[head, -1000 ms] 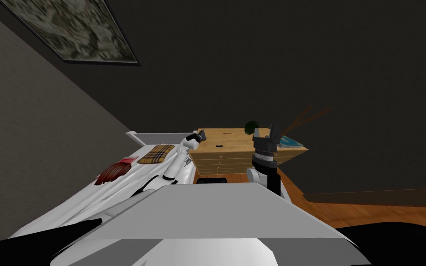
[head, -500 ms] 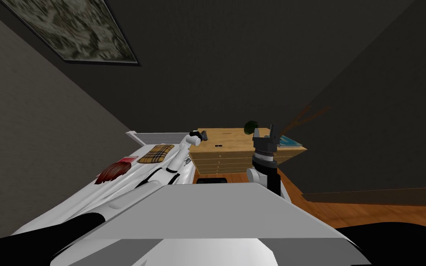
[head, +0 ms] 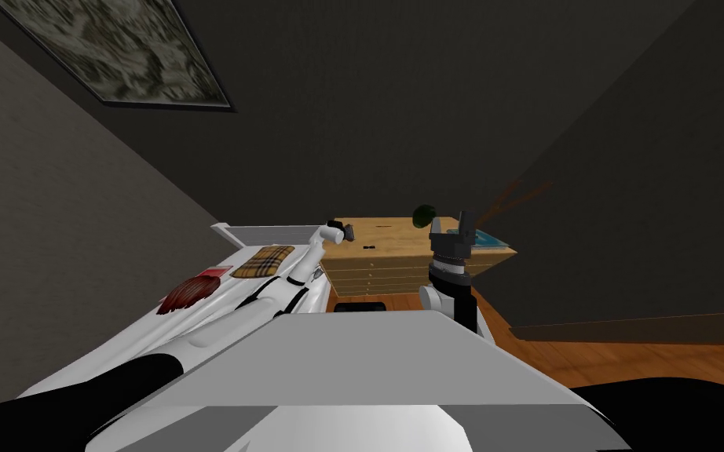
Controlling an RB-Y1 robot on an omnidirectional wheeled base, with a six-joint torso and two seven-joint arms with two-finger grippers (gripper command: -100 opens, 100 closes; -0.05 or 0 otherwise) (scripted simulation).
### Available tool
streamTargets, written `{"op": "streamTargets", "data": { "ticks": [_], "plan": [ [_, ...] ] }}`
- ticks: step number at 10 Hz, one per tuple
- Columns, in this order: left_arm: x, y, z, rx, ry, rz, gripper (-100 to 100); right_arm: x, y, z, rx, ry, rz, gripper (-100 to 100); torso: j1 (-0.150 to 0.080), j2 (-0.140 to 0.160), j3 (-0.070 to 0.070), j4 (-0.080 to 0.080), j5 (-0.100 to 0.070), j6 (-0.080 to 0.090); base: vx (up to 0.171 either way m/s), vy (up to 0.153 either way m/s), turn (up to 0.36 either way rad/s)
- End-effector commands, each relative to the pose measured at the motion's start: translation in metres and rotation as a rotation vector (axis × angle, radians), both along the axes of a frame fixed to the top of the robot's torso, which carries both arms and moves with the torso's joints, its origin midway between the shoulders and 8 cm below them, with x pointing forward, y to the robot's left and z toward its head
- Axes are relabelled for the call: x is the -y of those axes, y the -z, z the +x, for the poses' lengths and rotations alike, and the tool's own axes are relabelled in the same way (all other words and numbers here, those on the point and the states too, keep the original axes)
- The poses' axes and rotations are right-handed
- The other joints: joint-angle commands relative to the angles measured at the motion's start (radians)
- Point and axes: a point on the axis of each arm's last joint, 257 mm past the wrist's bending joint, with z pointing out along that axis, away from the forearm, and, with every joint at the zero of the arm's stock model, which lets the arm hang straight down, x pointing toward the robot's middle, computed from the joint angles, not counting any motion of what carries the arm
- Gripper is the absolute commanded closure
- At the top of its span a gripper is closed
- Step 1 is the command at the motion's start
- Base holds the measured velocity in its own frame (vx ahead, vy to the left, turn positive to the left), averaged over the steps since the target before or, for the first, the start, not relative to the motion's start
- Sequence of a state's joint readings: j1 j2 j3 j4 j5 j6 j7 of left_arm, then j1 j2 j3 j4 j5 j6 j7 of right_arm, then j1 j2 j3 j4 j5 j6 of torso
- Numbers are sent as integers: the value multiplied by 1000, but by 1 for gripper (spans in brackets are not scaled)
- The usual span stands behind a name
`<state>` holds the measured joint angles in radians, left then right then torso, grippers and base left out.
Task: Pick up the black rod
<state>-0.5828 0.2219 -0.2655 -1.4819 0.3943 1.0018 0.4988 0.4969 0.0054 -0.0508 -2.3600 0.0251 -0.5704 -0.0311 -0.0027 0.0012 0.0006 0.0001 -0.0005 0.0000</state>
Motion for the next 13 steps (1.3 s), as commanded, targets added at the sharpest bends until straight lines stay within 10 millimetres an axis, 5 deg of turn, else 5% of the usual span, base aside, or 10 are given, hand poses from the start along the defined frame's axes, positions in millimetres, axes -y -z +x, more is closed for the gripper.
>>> {"op": "streamTargets", "data": {
  "ticks": [1, 13],
  "plan": [
    [4, 8, -1, -61, 5, 16, -100, 0, 0, 0, 0, 0, 0, 0, 0, 0, 0, 0, 0, 0, -8, -42, -26],
    [-3, 53, -36, -428, 9, 144, -100, 0, 0, 0, 0, 0, 0, 0, -1, 0, 0, 0, 0, 0, -6, -47, -36]
  ]
}}
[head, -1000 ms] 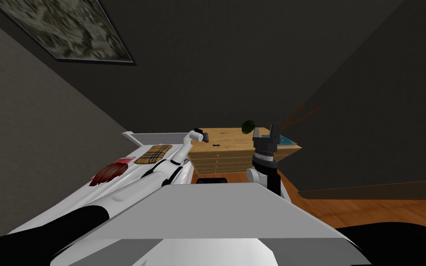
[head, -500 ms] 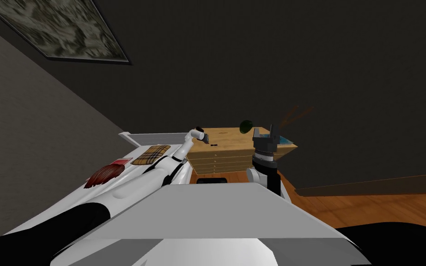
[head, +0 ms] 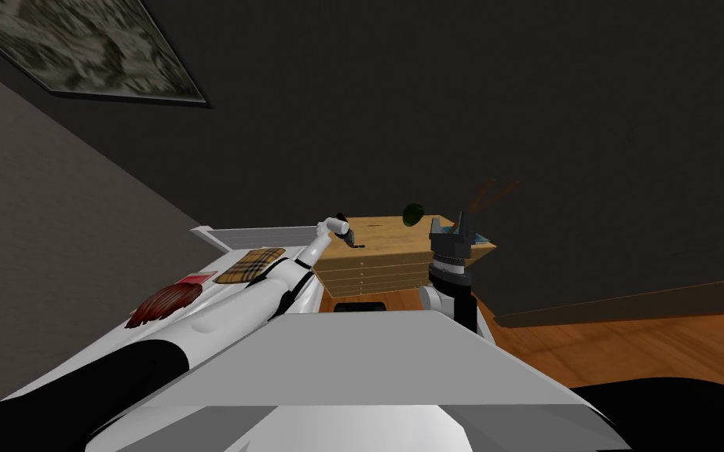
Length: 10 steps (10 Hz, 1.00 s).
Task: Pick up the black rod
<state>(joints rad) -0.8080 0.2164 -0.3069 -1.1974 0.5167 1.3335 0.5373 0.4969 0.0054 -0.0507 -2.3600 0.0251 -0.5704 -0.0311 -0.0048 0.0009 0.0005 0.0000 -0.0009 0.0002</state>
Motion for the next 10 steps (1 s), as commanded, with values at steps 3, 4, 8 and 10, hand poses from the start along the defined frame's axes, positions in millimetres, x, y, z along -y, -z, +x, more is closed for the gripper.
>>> {"op": "streamTargets", "data": {
  "ticks": [3, 4, 8, 10],
  "plan": [
    [-11, 15, -18, -131, -10, 49, -100, 0, 0, 0, 0, 0, 0, 0, -1, 0, 0, 0, 0, 0, 4, -79, -62],
    [-13, 18, -22, -155, -12, 58, -100, 0, 0, 0, 0, 0, 0, 0, 0, 0, 0, 0, 0, 0, 18, -51, -34],
    [-18, 25, -29, -191, -17, 71, 0, 0, 0, 0, 0, 0, 0, 0, 3, 0, 0, 0, 1, -1, 3, -29, -20],
    [-16, 24, -19, -182, -33, 64, -100, 0, 0, 0, 0, 0, 0, 0, 5, 1, 0, 0, 1, -1, -8, 16, -9]
  ]
}}
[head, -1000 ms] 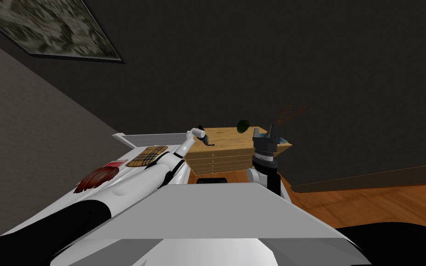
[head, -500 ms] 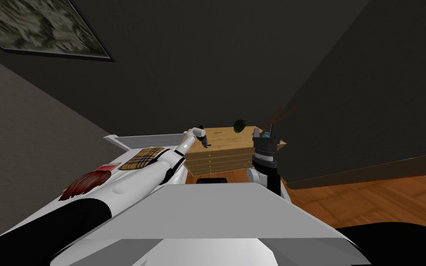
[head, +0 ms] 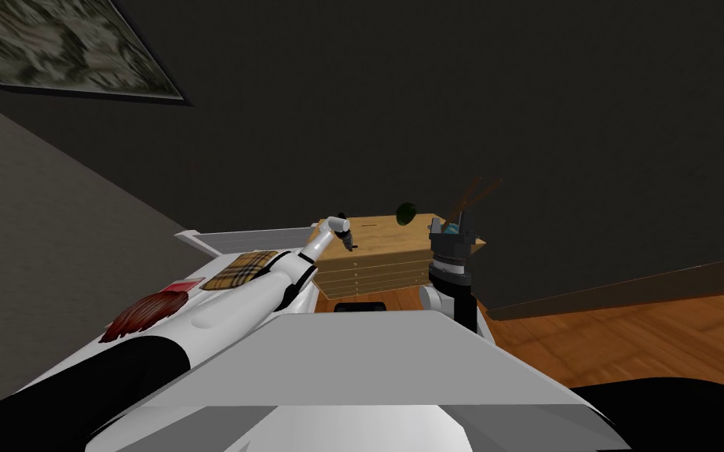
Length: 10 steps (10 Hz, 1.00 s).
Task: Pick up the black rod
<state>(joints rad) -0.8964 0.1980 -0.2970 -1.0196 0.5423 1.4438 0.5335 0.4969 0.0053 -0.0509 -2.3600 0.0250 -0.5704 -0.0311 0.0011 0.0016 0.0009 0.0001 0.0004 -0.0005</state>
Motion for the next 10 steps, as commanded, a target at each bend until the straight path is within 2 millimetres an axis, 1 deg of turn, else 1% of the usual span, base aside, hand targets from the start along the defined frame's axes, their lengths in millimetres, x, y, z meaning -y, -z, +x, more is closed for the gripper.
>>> {"op": "streamTargets", "data": {
  "ticks": [1, 2, 3, 4, 5, 6, 7, 8, 9, 10],
  "plan": [
    [8, -10, 14, 35, -3, -14, -100, 0, 0, 0, 0, 0, 0, 0, 0, 0, 0, 0, 0, 0, -18, 32, -8],
    [2, 0, 11, 10, -15, -5, -100, 0, 0, 0, 0, 0, 0, 0, 1, 0, 0, 0, 0, 0, -12, 29, -9],
    [12, -12, 23, 47, -11, -19, -100, 0, 0, 0, 0, 0, 0, 0, 1, 0, 0, 0, 0, 0, -9, 34, -5],
    [6, -2, 19, 21, -23, -10, -100, 0, 0, 0, 0, 0, 0, 0, 1, 0, 0, 0, 0, 0, -6, 26, -8],
    [4, 2, 17, 8, -29, -6, -100, 0, 0, 0, 0, 0, 0, 0, 1, 0, 0, 0, 0, 0, -2, 9, 0],
    [14, -8, 28, 44, -22, -20, -100, 0, 0, 0, 0, 0, 0, 0, 0, 0, 0, 0, 0, 0, -6, 20, -5],
    [9, 1, 24, 19, -32, -11, -100, 0, 0, 0, 0, 0, 0, 0, 0, 0, 0, 0, 0, 0, -7, 22, -10],
    [7, 4, 22, 11, -36, -8, -100, 0, 0, 0, 0, 0, 0, 0, 0, 0, 0, 0, 0, 0, -5, 9, 0],
    [18, -4, 31, 40, -29, -19, -100, 0, 0, 0, 0, 0, 0, 0, 0, 0, 0, 0, 0, 0, -11, 18, -3],
    [12, 6, 26, 12, -39, -9, -100, 0, 0, 0, 0, 0, 0, 0, 0, 0, 0, 0, 0, 0, -11, 20, -10]
  ]
}}
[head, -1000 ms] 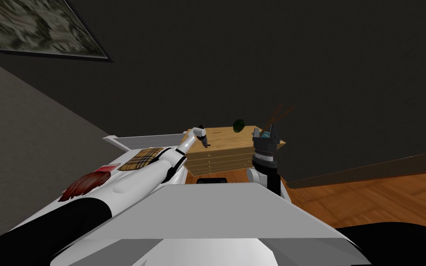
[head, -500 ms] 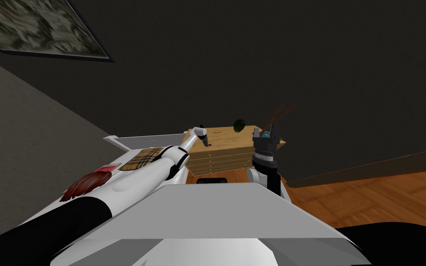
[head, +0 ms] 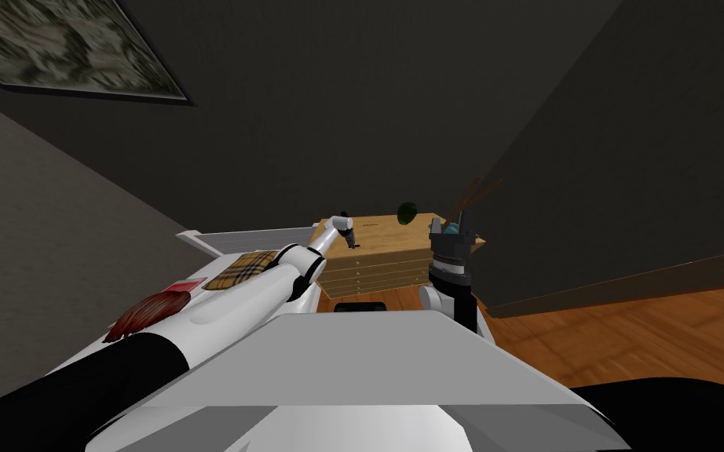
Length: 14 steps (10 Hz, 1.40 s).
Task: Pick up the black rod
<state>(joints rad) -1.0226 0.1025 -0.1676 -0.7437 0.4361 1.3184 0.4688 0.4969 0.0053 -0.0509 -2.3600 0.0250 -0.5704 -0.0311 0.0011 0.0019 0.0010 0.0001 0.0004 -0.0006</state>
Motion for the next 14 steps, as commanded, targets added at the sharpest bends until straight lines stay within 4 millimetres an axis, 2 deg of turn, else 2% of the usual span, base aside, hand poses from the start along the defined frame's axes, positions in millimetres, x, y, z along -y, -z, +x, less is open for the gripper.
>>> {"op": "streamTargets", "data": {
  "ticks": [1, 2, 3, 5, 6, 7, 8, 9, 10, 11, 12, 14],
  "plan": [
    [8, -4, 6, 17, 6, -6, -100, 0, 0, 0, 0, 0, 0, 0, 0, 0, 0, 0, 0, 0, -13, 29, -8],
    [3, 7, 0, -12, -4, 4, -100, 0, 0, 0, 0, 0, 0, 0, 0, 0, 0, 0, 0, 0, -9, 26, -11],
    [13, 3, 5, 5, 6, -1, -100, 0, 0, 0, 0, 0, 0, 0, 1, 0, 0, 0, 0, 0, -8, 30, -5],
    [9, 10, 1, -15, -1, 5, -100, 0, 0, 0, 0, 0, 0, 0, 0, 0, 0, 0, 0, 0, -6, 16, -4],
    [20, 5, 6, 6, 14, 0, -100, 0, 0, 0, 0, 0, 0, 0, 0, 0, 0, 0, 0, 0, -9, 19, -4],
    [16, 14, -1, -21, 7, 8, -100, 0, 0, 0, 0, 0, 0, 0, 0, 0, 0, 0, 0, 0, -9, 21, -12],
    [26, 14, 0, -12, 22, 7, -100, 0, 0, 0, 0, 0, 0, 0, 0, 0, 0, 0, 0, 0, -12, 26, -5],
    [23, 19, -4, -27, 18, 12, -100, 0, 0, 0, 0, 0, 0, 0, 0, 0, 0, 0, 0, 0, -9, 24, -8],
    [33, 23, -7, -32, 34, 16, -100, 0, 0, 0, 0, 0, 0, 0, 0, 0, 0, 0, 0, 0, -4, 31, -2],
    [27, 18, -2, -23, 25, 14, -100, 0, 0, 0, 0, 0, 0, 0, 0, 0, -1, -2, 0, 0, -2, 16, -5],
    [28, 18, -1, -20, 27, 14, 100, 0, 0, 0, 0, 0, 0, 0, -1, 0, -1, -3, 0, 0, 0, 0, 0],
    [28, 18, -2, -22, 28, 14, 100, 0, 0, 0, 0, 0, 0, 0, -1, -2, -2, -3, 0, 0, -3, 0, -1]
  ]
}}
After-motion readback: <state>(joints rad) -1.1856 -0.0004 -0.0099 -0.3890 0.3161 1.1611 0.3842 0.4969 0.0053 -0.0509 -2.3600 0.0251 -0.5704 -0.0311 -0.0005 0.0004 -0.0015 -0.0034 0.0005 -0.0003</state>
